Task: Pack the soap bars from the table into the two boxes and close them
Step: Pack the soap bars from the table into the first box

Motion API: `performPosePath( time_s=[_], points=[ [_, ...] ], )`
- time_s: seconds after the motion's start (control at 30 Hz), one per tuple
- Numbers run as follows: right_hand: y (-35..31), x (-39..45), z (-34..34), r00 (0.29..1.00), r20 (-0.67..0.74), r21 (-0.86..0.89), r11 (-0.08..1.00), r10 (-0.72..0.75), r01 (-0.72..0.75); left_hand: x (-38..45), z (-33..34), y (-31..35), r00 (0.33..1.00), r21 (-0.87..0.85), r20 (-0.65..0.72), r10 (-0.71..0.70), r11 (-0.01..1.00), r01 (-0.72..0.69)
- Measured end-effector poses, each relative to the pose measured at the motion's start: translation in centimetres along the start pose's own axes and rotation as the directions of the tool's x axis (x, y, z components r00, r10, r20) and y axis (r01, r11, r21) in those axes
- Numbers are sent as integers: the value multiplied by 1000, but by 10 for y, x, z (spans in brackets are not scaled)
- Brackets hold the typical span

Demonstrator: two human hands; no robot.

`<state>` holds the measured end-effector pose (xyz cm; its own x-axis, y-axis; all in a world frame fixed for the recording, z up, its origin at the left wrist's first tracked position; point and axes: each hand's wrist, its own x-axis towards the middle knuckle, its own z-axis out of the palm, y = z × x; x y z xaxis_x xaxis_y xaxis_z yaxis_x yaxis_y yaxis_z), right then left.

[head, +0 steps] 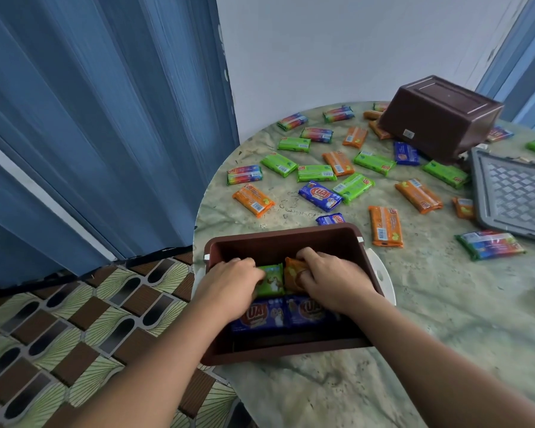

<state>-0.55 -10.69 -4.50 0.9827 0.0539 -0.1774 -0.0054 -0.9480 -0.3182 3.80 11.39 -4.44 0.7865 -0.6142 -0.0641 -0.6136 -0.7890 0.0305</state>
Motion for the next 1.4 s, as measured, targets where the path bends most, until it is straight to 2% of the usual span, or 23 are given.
performPosePath(
  time_s=[0.13, 0.3, 0.47, 0.7, 1.03, 1.1, 1.13, 1.2, 1.27, 1.33, 1.4],
  points=[
    [1, 0, 2, 1000, 19, -39, 999, 16, -16, 0, 2, 0, 1000, 27, 8, -1, 1000, 1],
    [7, 3, 8, 997, -37, -101, 993, -63, 58, -1, 3, -2, 1000, 13, 2, 7, 1000, -7],
    [10, 6, 10, 996, 37, -195, 977, -83, 88, 0, 3, -2, 1000, 8, 10, 17, 1000, -17],
    [12, 7, 8, 982, 57, -208, 959, -182, 190, -1, 2, -2, 998, 47, 42, 44, 998, -46],
    [9, 4, 7, 975, 67, -258, 940, -211, 221, 2, 4, -3, 996, 33, 88, 23, 999, -26],
    [5, 1, 5, 978, -26, -191, 961, -207, 199, 0, 3, -1, 1000, -20, 24, -3, 1000, 3],
    [4, 0, 3, 968, -126, -148, 969, -217, 198, -2, 2, 0, 998, -47, -59, 9, 999, -12],
    [5, 0, -2, 897, -374, -106, 971, -237, 213, -6, -1, -1, 957, -37, -288, 39, 998, -52],
    [7, 0, -8, 836, -505, -97, 976, -217, 195, -8, -5, -4, 890, -27, -456, -26, 1000, 16],
    [6, 4, -15, 831, -525, -109, 983, -183, 147, -3, -8, -10, 880, -11, -444, -170, 983, 184],
    [5, 13, -22, 882, -439, -141, 983, -169, 118, 5, -7, -15, 905, 29, -297, -305, 944, 327]
  ],
)
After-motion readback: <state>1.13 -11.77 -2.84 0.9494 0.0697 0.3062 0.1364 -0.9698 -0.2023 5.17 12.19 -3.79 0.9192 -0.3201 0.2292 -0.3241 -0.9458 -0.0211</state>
